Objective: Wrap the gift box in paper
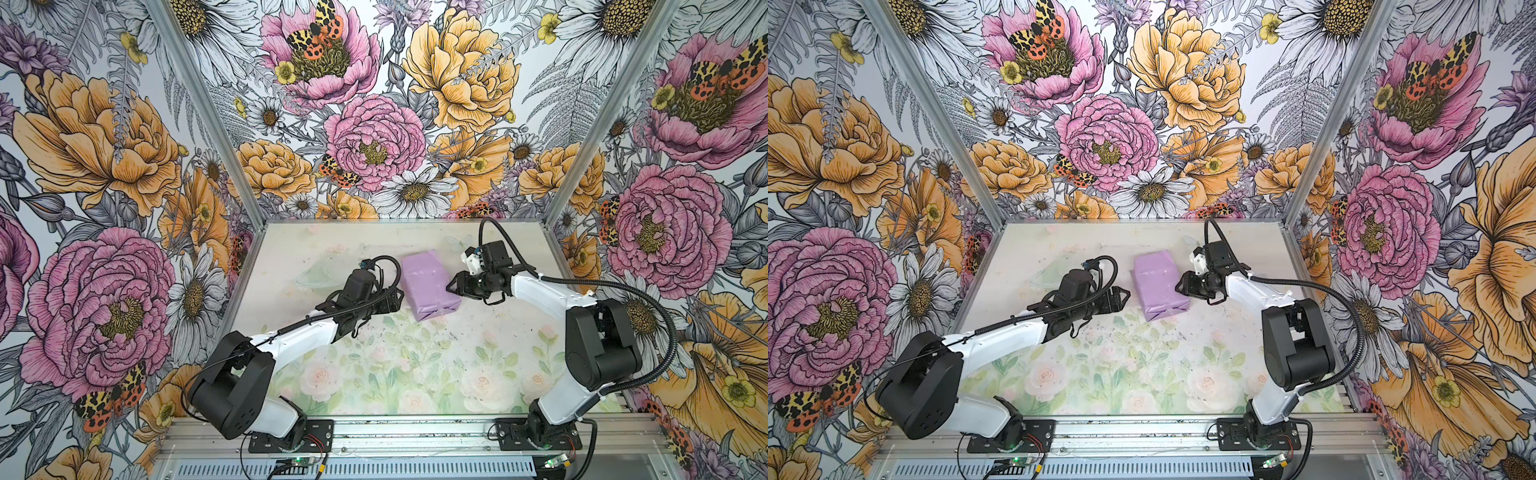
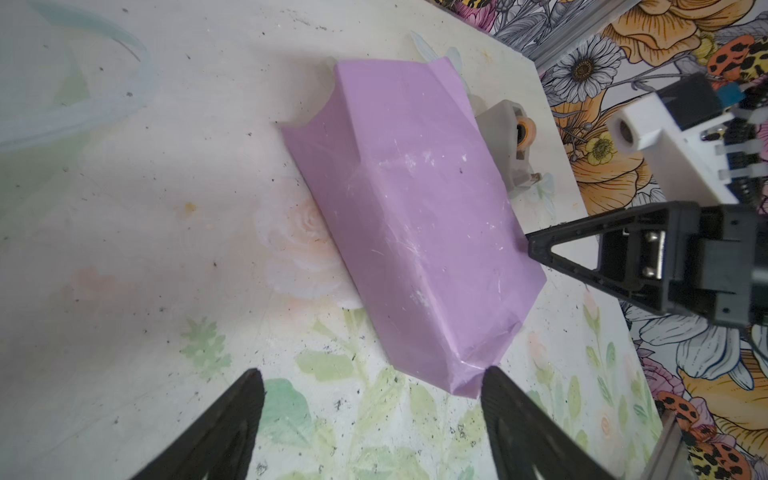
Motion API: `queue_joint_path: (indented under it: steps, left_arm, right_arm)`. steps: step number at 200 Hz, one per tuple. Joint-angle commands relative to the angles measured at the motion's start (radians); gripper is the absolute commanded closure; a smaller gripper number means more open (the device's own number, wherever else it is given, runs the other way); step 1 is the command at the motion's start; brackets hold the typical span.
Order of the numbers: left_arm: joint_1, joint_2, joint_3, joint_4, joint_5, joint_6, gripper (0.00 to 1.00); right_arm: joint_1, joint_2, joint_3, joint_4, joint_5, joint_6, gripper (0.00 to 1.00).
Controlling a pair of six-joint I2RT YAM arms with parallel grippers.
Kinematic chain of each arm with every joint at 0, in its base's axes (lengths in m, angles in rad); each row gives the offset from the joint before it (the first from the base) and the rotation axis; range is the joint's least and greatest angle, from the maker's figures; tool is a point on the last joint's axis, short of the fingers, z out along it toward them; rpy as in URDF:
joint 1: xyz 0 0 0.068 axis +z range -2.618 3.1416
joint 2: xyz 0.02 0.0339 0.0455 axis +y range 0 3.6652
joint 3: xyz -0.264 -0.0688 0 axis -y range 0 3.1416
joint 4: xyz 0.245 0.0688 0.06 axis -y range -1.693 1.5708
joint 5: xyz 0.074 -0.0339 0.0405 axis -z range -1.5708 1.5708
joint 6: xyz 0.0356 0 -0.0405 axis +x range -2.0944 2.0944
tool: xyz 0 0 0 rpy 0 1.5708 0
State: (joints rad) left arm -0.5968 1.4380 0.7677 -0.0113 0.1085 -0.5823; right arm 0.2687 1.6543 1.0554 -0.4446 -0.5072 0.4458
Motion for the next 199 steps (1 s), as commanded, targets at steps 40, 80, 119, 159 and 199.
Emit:
queue_joint_path:
  steps: [40, 80, 119, 159, 199]
  left_arm:
    - [0.060, 0.042, 0.015, 0.033, 0.135, -0.056, 0.21]
    - [0.088, 0.145, 0.120, 0.026, 0.256, -0.082, 0.27]
    - [0.089, 0.241, 0.201, 0.008, 0.297, -0.088, 0.27]
    - [0.094, 0.316, 0.243, 0.007, 0.300, -0.085, 0.28]
    - [0.092, 0.372, 0.290, 0.016, 0.316, -0.076, 0.37]
  right_arm:
    - [0.008, -0.242, -0.145, 0.017, 0.027, 0.146, 0.48]
    - [-0.018, -0.139, -0.026, -0.040, -0.009, 0.122, 0.44]
    - [-0.018, -0.018, 0.063, -0.060, 0.003, 0.104, 0.44]
    - [-0.012, 0.102, 0.135, -0.059, -0.019, 0.078, 0.46]
    - [0.010, 0.172, 0.181, -0.058, -0.053, 0.045, 0.52]
